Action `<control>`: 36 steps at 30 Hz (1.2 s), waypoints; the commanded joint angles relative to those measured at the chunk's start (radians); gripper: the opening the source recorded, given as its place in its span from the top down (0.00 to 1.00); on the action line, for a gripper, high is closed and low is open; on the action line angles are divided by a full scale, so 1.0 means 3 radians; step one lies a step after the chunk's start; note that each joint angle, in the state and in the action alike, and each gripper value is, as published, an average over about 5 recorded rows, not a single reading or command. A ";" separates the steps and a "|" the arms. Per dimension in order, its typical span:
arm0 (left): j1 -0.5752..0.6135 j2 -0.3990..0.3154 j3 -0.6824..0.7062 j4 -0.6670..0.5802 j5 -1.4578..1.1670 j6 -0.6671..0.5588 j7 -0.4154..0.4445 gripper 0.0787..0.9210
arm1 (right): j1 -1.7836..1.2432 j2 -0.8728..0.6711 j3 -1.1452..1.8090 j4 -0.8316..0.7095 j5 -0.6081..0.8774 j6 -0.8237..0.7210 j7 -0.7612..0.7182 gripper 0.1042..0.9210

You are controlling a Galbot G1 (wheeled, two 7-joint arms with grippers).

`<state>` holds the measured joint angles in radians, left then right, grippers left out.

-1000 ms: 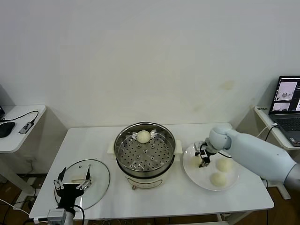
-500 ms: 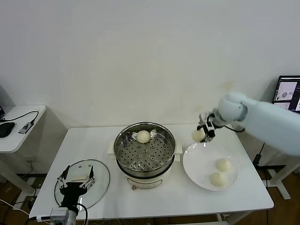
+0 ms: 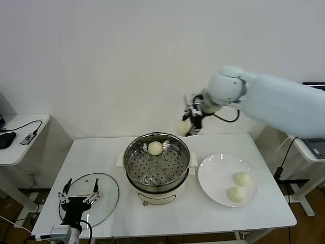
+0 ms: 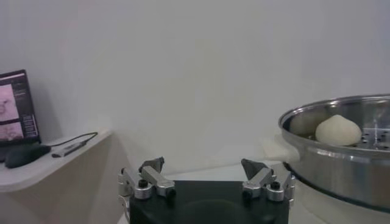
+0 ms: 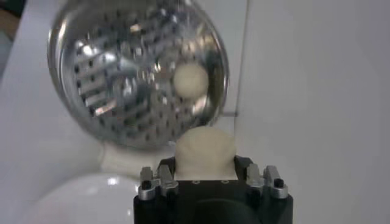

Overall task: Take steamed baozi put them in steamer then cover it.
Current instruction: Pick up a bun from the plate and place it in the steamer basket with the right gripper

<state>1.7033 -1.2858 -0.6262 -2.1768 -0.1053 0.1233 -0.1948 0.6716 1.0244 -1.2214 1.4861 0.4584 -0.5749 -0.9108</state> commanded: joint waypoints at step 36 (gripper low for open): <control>-0.0007 -0.0029 -0.0056 -0.0034 0.0003 -0.0032 -0.0008 0.12 | -0.0805 0.1108 0.0005 -0.0819 0.0076 -0.0338 0.0248 0.21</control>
<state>1.7028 -1.2961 -0.6423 -2.1849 -0.1038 0.1131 -0.1973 0.4175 1.3680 -1.2224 1.2457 0.5031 -0.6842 -0.7811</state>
